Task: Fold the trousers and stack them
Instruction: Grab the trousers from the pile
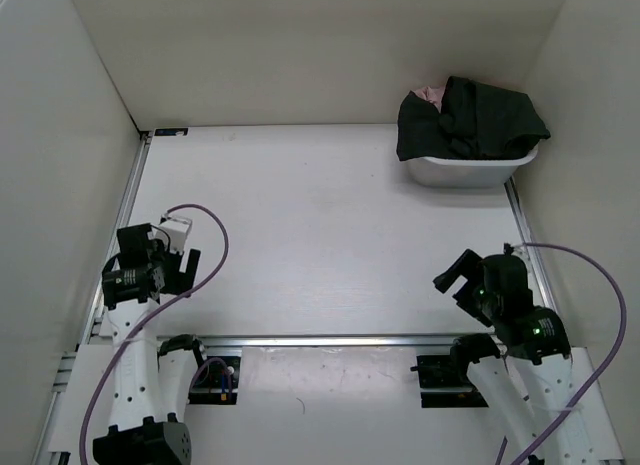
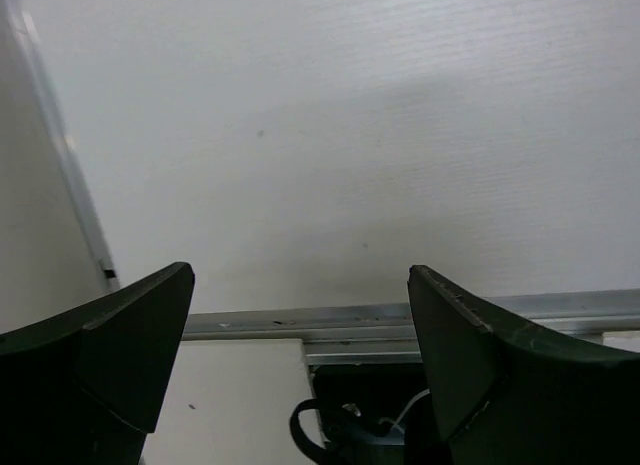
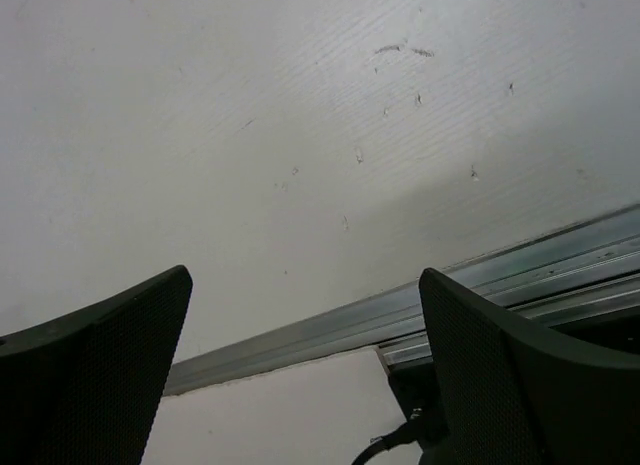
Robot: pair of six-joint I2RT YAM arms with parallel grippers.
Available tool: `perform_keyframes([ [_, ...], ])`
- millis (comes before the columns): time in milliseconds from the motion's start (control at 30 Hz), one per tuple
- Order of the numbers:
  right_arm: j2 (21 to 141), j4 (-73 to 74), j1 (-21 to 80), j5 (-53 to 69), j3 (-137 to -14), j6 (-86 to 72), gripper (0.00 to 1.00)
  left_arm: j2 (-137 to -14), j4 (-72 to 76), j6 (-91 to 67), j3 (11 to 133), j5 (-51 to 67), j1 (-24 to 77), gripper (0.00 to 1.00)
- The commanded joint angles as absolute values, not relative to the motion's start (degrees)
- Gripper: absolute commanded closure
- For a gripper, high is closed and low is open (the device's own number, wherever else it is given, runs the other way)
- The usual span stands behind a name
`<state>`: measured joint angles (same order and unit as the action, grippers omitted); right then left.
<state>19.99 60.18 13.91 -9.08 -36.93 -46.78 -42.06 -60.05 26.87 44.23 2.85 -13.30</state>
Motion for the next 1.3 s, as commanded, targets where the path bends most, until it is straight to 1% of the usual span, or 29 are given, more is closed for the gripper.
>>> perform_keyframes([
  [0, 28.27, 62.23, 14.06, -11.43, -46.56, -38.62, 0.01, -42.1, -56.18, 29.79, 50.87, -1.82, -13.54, 0.0],
  [33, 33.7, 60.92, 14.06, -11.43, -49.02, -36.5, 0.01, -43.67, -55.29, 30.32, 54.19, -3.06, -13.54, 0.0],
  [67, 36.53, 60.39, 14.06, -11.43, -51.57, -34.47, 0.01, -44.38, -54.41, 30.32, 56.06, -4.21, -13.54, 0.0],
  [100, 39.35, 60.38, 14.06, -10.9, -57.16, -32.45, 0.01, -45.25, -53.62, 30.93, 58.08, -5.18, -13.54, 0.0],
  [133, 44.68, 60.38, 14.06, -10.9, -60.17, -28.6, 0.01, -46.22, -53.09, 30.94, 60.18, -6.75, -13.54, 0.0],
  [167, 49.35, 58.9, 14.06, -12.12, -66.03, -24.82, 0.01, -49.71, -52.56, 29.63, 67.17, -7.46, -13.54, 0.0],
  [233, 53.24, 56.7, 14.06, -15.44, -73.78, -21.46, 0.01, -51.93, -52.56, 27.78, 71.61, -7.47, -13.54, 0.0],
  [267, 57.0, 55.47, 14.06, -16.77, -76.26, -19.01, 0.01, -52.9, -52.56, 27.16, 74.85, -7.47, -13.54, 0.0],
  [333, 63.24, 49.85, 14.06, -19.85, -81.36, -16.45, 0.01, -55.01, -52.56, 27.16, 77.16, -6.33, -13.54, 0.0],
  [400, 68.7, 45.55, 11.79, -24.42, -91.19, -14.16, 0.01, -56.76, -52.56, 27.16, 79.35, -2.91, -13.54, 0.0],
  [433, 75.6, 45.53, 10.47, -24.43, -95.49, -14.15, 0.01, -57.39, -52.56, 27.16, 80.06, -1.33, -13.54, 0.0],
  [467, 79.5, 45.01, 8.81, -24.43, -100.15, -14.15, 0.01, -58.09, -52.56, 27.16, 80.59, 0.51, -13.54, 0.0],
  [500, 83.54, 45.0, 6.87, -22.87, -109.94, -14.15, 0.01, -58.79, -52.56, 27.68, 81.73, 4.36, -13.54, 0.0],
  [533, 92.28, 45.96, 3.2, -19.63, -115.35, -15.11, 0.01, -60.54, -52.56, 27.69, 81.74, 6.31, -13.54, 0.0],
  [600, 101.38, 46.49, -1.2, -16.62, -125.98, -17.13, 0.01, -62.57, -50.55, 28.3, 82.44, 10.7, -13.54, 0.0],
  [633, 110.21, 47.36, -2.27, -15.57, -135.87, -17.92, 0.01, -65.28, -49.75, 28.82, 82.96, 11.85, -13.54, 0.0],
  [667, 114.04, 46.85, -3.24, -14.69, -139.27, -18.45, 0.01, -66.87, -49.05, 28.83, 83.49, 12.91, -13.54, 0.0],
  [700, 119.91, 45.8, -4.73, -13.37, -141.48, -18.98, 0.01, -68.71, -48.52, 29.44, 84.89, 14.75, -13.54, 0.0],
  [733, 121.8, 41.53, -5.36, -12.84, -141.16, -19.77, 0.01, -73.25, -48.52, 29.44, 85.86, 15.55, -13.54, 0.0],
  [800, 124.35, 36.32, -6.67, -10.56, -138.01, -19.78, 0.01, -78.28, -48.52, 28.83, 88.32, 15.56, -12.93, 0.0],
  [867, 127.17, 29.92, -6.68, -6.88, -134.58, -19.08, 0.01, -85.84, -49.47, 28.3, 93.32, 15.56, -12.39, 0.04],
  [900, 129.88, 28.58, -6.68, -5.29, -134.56, -18.46, 0.01, -88.22, -50.0, 27.78, 95.25, 15.03, -11.78, 0.09],
  [933, 131.38, 27.87, -6.68, -3.88, -135.34, -17.5, 0.01, -92.07, -50.71, 27.77, 98.75, 14.33, -10.99, 0.12],
  [1000, 135.5, 27.16, -6.68, -2.72, -137.19, -16.71, 0.01, -94.91, -50.71, 27.77, 101.33, 14.33, -10.46, 0.13],
  [1033, 136.31, 27.16, -6.68, -4.38, -137.89, -16.7, 0.01, -95.97, -51.23, 27.77, 102.73, 13.8, -9.85, 0.15],
  [1133, 136.32, 26.02, -6.68, -7.02, -135.89, -17.49, 0.23, -98.0, -51.24, 27.77, 102.74, 12.22, -8.79, 0.15],
  [1167, 135.71, 26.02, -6.68, -7.03, -134.83, -17.49, 0.35, -98.52, -51.24, 27.77, 102.74, 11.61, -8.79, 0.16],
  [1200, 133.53, 25.32, -6.68, -7.55, -133.69, -17.49, 0.61, -98.53, -51.24, 27.77, 102.74, 11.6, -8.79, 0.17],
  [1267, 129.49, 25.31, -6.16, -8.87, -130.8, -18.02, 0.87, -97.74, -51.24, 27.77, 102.74, 11.08, -8.79, 0.18],
])
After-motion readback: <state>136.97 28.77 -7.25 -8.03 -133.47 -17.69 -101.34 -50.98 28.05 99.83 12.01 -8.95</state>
